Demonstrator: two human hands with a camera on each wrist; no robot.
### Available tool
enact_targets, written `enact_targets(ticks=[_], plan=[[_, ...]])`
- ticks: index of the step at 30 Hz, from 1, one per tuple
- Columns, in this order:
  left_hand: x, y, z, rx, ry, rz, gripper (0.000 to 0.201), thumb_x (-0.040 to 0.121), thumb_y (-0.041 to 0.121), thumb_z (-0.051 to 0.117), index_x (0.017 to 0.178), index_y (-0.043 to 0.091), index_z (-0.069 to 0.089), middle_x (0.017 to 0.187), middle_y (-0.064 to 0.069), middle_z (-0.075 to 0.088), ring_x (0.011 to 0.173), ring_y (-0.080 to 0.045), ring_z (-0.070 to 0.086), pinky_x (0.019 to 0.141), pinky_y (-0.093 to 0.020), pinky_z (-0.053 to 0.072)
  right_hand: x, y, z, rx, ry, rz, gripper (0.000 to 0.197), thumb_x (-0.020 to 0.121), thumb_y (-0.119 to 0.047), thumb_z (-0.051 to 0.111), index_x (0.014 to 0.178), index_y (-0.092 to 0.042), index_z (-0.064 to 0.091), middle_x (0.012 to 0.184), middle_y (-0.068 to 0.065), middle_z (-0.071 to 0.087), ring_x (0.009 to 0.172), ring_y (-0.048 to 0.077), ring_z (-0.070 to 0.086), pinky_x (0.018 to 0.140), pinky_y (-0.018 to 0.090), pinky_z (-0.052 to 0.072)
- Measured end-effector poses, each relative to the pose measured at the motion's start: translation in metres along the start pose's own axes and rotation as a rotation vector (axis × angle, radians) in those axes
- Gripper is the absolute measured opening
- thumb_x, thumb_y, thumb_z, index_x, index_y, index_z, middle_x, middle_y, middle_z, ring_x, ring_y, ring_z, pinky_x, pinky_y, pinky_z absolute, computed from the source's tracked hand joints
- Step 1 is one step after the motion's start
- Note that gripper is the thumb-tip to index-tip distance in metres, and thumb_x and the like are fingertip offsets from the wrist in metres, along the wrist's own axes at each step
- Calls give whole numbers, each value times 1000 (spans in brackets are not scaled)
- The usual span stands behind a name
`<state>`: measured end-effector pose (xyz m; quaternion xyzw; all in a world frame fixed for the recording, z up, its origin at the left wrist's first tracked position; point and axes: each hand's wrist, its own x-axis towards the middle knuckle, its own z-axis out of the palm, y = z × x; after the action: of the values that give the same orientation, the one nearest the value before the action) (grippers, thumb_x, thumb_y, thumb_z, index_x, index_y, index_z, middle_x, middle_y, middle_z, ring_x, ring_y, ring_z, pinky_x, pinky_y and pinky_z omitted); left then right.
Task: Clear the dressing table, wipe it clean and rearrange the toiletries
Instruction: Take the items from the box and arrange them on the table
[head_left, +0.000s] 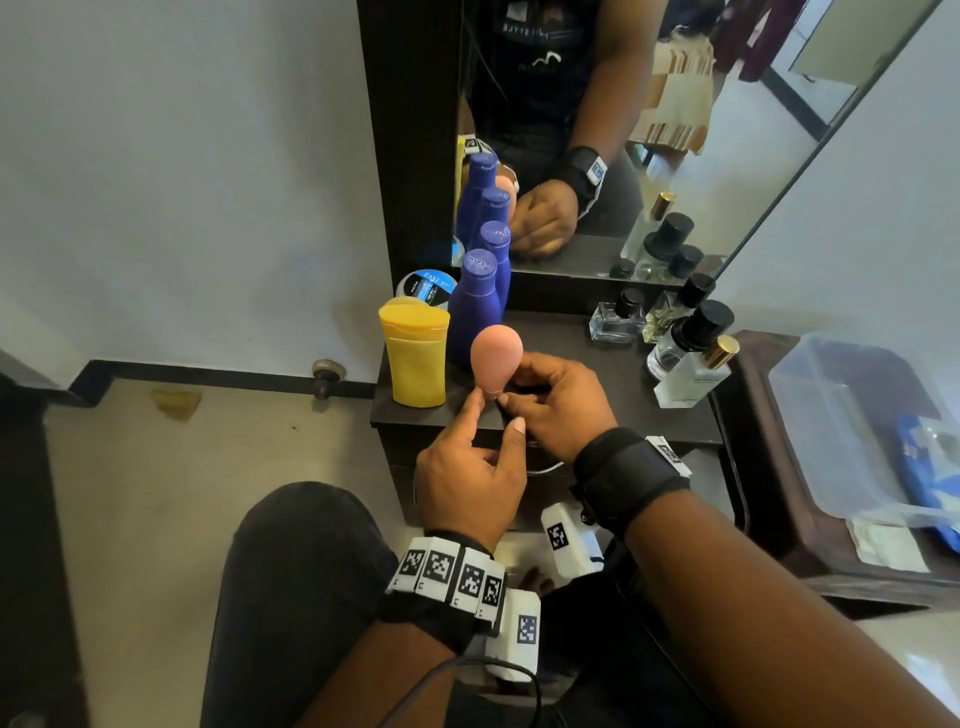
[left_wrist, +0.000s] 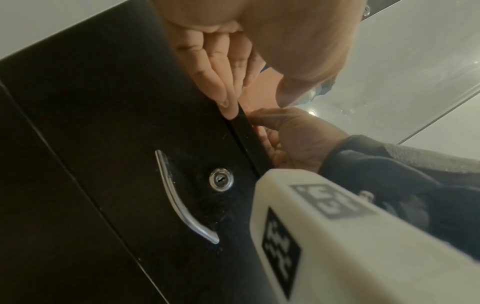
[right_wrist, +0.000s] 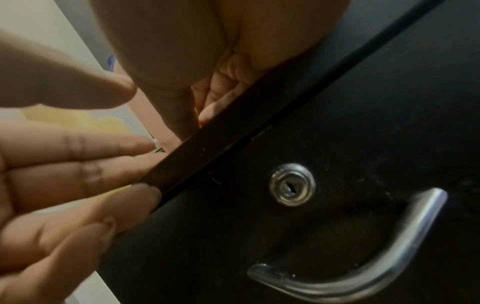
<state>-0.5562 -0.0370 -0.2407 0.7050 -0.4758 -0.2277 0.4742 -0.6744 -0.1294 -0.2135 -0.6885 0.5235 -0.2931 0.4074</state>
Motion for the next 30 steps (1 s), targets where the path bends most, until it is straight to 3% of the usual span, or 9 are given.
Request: enact_targets(ticks=[2, 4, 6, 9, 11, 18, 21, 25, 30], plan=[[-2, -2, -1, 25, -2, -4, 72, 88, 68, 54, 149, 30, 57, 71, -1, 75, 82, -5, 73, 85, -27, 58, 0, 0, 1, -18, -4, -9, 43, 87, -13, 79, 123, -36, 73, 110, -16, 75, 97, 1, 71, 94, 36, 59], [-4, -4, -2, 53, -8, -10, 71, 88, 69, 54, 149, 32, 55, 73, -1, 75, 81, -8, 73, 84, -32, 60, 0, -1, 2, -48, -5, -29, 41, 87, -15, 79, 121, -37, 73, 109, -18, 74, 95, -2, 70, 92, 29, 58], [-5, -2, -4, 59, -6, -17, 68, 89, 65, 58, 148, 33, 57, 86, -2, 79, 88, -12, 74, 87, -32, 60, -1, -2, 2, -78, 14, -47, 38, 86, -18, 81, 118, -37, 74, 107, -19, 74, 94, -4, 68, 87, 20, 55], [-6, 8, -10, 68, 19, -37, 59, 90, 50, 70, 145, 31, 62, 125, 1, 76, 117, -15, 69, 97, -20, 48, -1, -3, 2, -108, 28, -70, 35, 84, -20, 82, 114, -37, 74, 103, -19, 73, 94, -5, 66, 82, 15, 50], [-7, 15, -13, 107, -4, -50, 60, 92, 47, 70, 148, 32, 58, 132, 3, 73, 123, -17, 66, 98, -23, 47, -1, -3, 3, -129, 28, -88, 33, 84, -21, 82, 111, -37, 75, 98, -22, 71, 90, -9, 64, 79, 13, 47], [-7, 33, -24, 424, -198, -48, 75, 91, 54, 64, 159, 36, 38, 134, -5, 68, 128, -32, 59, 101, -45, 54, -3, -4, -2, -228, -21, -136, 37, 88, -23, 78, 125, -27, 74, 120, -7, 70, 106, 9, 64, 96, 26, 51], [-7, 43, -26, 522, -268, -60, 77, 91, 55, 64, 160, 37, 35, 130, -5, 69, 124, -31, 61, 97, -47, 55, -6, -6, -3, -269, -40, -159, 29, 89, -23, 76, 118, -25, 78, 121, -5, 71, 111, 11, 64, 103, 32, 51], [-9, 49, -24, 637, -368, -34, 77, 84, 59, 65, 152, 36, 38, 121, 1, 71, 113, -28, 68, 90, -47, 59, -9, -8, -4, -253, -52, -155, 26, 89, -23, 76, 114, -25, 80, 123, -4, 70, 115, 11, 62, 106, 28, 47], [-1, 47, -30, 664, -415, 21, 77, 83, 64, 66, 152, 38, 40, 125, 5, 71, 115, -23, 68, 92, -42, 58, -7, -8, -6, -278, -90, -113, 19, 91, -27, 73, 108, -27, 81, 125, -8, 66, 117, 9, 58, 106, 30, 44]])
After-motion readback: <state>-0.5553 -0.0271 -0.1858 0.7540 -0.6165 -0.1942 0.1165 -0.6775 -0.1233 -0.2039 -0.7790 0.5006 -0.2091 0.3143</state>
